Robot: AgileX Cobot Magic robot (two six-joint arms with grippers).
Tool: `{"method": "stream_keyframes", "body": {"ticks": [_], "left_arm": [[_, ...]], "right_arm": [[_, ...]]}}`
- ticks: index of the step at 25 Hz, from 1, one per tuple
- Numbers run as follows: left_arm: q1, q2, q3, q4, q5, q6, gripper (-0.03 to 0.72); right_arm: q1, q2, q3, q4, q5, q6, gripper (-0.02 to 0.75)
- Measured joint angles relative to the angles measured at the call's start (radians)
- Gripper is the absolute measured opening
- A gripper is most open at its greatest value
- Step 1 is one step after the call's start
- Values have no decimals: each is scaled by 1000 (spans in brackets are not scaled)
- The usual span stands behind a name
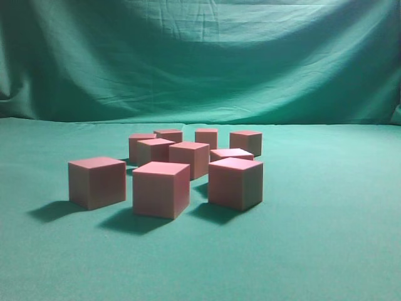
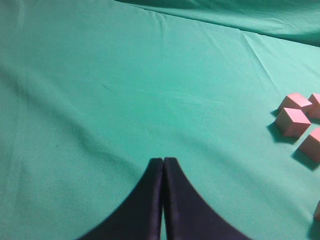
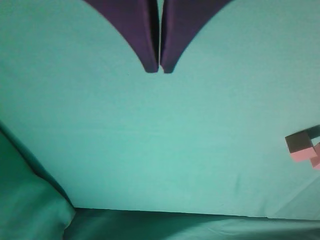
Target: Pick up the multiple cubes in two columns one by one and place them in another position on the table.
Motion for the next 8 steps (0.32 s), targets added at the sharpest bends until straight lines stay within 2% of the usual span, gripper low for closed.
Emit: {"method": "stream_keyframes", "body": {"ticks": [8], "left_arm": [[0, 0, 0, 0, 0, 0, 0]], "right_arm": [[-1, 0, 0, 2, 0, 0, 0]]}}
